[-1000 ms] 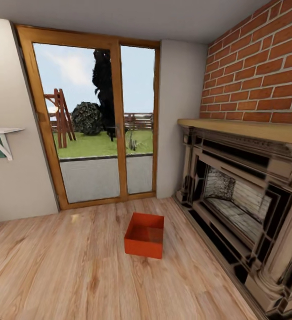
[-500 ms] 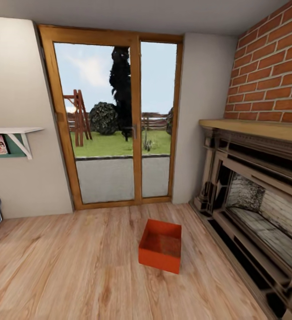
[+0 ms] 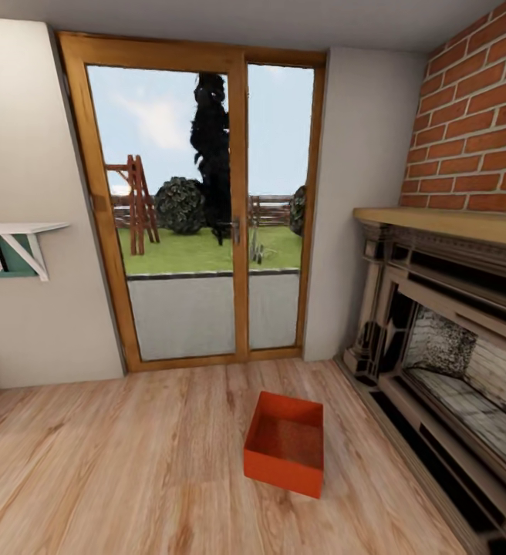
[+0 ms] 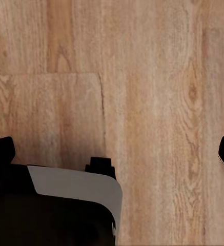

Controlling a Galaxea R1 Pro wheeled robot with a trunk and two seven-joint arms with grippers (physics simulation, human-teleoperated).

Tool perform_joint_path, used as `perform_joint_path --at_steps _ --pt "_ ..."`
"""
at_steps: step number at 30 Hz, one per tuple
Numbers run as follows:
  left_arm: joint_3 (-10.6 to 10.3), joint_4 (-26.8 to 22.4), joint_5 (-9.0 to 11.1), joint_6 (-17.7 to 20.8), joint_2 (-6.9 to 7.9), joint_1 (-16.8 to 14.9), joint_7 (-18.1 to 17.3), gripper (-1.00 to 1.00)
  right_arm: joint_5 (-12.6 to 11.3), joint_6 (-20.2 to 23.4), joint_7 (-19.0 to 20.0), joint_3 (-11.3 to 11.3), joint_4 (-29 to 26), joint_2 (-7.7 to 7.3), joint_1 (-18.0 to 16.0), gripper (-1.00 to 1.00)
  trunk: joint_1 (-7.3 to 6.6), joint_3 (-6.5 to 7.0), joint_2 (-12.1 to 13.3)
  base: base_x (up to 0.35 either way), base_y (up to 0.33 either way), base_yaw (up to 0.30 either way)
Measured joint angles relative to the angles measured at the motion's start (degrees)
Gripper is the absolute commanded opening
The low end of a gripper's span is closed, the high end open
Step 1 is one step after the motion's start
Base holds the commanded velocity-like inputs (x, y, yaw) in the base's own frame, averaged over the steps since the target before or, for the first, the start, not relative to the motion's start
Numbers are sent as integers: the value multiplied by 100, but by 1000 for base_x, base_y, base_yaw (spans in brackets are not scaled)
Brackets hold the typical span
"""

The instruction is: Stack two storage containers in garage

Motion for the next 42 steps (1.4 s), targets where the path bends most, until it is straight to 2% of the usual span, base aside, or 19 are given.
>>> perform_joint_path --at_steps 12,18,27,42 --pt "0 0 0 1 0 0 0 100 -29 -7 0 -9 2 7 0 100 0 0 0 249 3 -7" --pt "-2 2 -1 0 -1 -1 0 100 -27 0 7 -9 1 11 1 100 1 0 0 190 0 -204" --pt "-1 2 16 -14 -2 -3 0 100 -18 0 8 -8 -1 5 1 100 3 0 0 27 0 -243" --pt "0 0 17 32 0 0 -4 100 -9 2 8 -9 -4 -9 0 100 -1 0 0 259 0 -26"
